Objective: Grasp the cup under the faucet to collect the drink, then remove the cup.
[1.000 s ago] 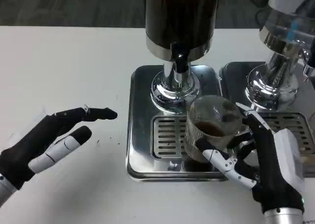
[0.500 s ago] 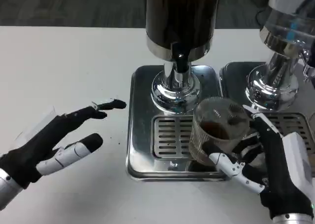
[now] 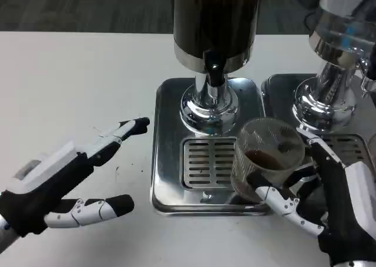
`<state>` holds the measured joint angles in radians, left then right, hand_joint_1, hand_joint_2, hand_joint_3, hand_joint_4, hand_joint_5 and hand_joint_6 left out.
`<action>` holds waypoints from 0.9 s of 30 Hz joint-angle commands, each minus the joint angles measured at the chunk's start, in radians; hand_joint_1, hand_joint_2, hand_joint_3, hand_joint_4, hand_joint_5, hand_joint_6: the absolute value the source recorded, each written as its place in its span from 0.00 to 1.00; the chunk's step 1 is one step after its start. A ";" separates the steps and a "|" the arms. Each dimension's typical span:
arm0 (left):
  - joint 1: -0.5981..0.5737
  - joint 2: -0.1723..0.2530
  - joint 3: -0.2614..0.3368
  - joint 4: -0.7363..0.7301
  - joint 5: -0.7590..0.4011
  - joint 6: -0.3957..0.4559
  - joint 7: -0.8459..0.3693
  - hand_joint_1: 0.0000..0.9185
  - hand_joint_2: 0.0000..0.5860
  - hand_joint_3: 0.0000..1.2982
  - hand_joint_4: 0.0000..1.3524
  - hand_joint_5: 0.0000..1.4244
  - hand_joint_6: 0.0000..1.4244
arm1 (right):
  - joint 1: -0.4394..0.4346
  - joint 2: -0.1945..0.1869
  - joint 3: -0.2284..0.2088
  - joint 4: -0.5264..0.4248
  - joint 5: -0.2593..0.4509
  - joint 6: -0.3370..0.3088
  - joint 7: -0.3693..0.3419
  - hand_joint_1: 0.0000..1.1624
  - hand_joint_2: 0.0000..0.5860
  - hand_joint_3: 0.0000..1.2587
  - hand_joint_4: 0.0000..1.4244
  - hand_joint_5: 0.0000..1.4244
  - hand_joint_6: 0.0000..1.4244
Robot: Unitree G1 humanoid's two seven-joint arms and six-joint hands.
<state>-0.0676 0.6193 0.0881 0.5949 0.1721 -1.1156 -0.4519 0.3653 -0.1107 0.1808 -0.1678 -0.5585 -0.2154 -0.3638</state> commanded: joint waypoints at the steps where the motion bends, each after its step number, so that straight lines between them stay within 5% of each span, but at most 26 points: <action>1: 0.042 0.037 0.000 -0.048 0.067 -0.035 0.055 0.00 0.23 0.00 0.00 0.00 0.00 | 0.014 -0.004 -0.012 -0.059 0.012 -0.038 -0.001 0.50 0.45 0.41 0.45 0.53 0.65; 27: 0.142 0.084 -0.071 -0.132 -0.013 -0.055 0.062 0.00 0.21 0.00 0.00 0.00 0.00 | 0.185 0.002 -0.005 -0.211 0.028 -0.079 0.030 0.50 0.47 0.42 0.46 0.53 0.65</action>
<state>0.0599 0.6834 0.0287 0.4812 0.1679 -1.1587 -0.3859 0.5413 -0.1182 0.1732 -0.3312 -0.5418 -0.2412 -0.3228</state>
